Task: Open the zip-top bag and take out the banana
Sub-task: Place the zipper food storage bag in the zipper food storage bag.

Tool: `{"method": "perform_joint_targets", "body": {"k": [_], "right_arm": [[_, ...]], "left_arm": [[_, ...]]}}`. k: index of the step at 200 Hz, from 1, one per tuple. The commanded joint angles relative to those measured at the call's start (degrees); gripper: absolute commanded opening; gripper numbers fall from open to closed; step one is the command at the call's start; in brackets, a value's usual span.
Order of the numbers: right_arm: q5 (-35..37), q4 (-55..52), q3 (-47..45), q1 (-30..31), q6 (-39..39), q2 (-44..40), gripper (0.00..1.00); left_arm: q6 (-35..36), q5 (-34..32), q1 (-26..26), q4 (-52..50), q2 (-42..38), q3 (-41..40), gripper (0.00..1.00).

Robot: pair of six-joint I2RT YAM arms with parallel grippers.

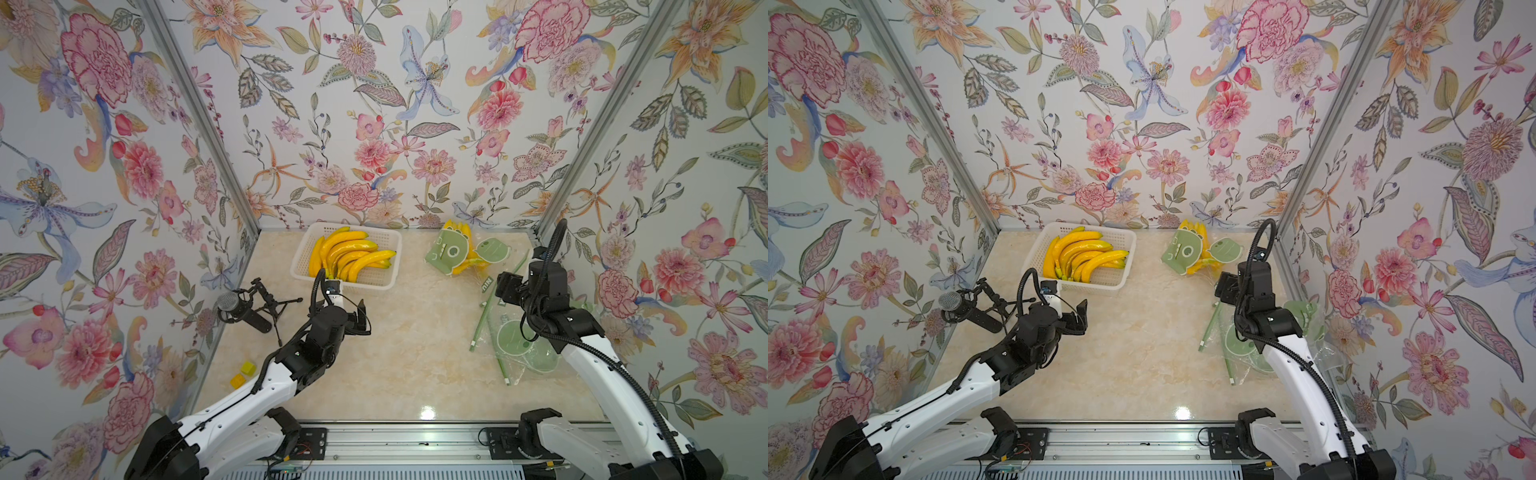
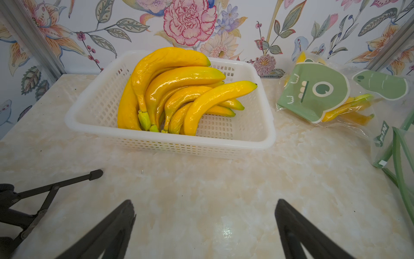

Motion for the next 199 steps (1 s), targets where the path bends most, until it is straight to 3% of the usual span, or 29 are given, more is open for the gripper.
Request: {"method": "perform_joint_targets", "body": {"k": [1,20,54,61,66,100,136,199], "right_arm": [[-4.82,5.99,-2.04,3.76,2.63,6.79,0.83],[-9.16,8.46,-3.18,3.93,4.34,12.48,0.83],[-8.93,8.47,-8.58,1.77,6.09,14.69,0.86],[-9.79,8.49,-10.50,-0.19,6.87,14.01,0.91],[-10.74,8.46,-11.89,-1.79,7.28,13.49,1.00],[-15.20,8.11,-20.05,-15.13,7.31,8.73,1.00],[-15.72,6.76,-22.16,-26.58,4.51,3.96,1.00],[-17.63,7.12,-18.27,-34.39,2.34,10.55,1.00]], "left_arm": [[-0.90,-1.93,0.83,-0.51,-1.54,-0.21,0.99],[-2.19,-2.56,1.40,-1.71,-2.07,0.14,0.99],[-4.60,-3.18,2.21,-4.06,-3.15,0.13,0.99],[-4.38,-2.94,2.23,-4.15,-3.28,0.16,0.99],[-4.16,-2.84,2.24,-4.08,-3.25,0.14,0.99],[-2.75,-1.96,2.30,-3.55,-2.85,0.12,0.99],[-2.25,-1.34,2.26,-3.05,-1.42,0.54,0.99],[-2.17,-0.13,2.26,-2.74,-0.13,1.02,0.99]]}}
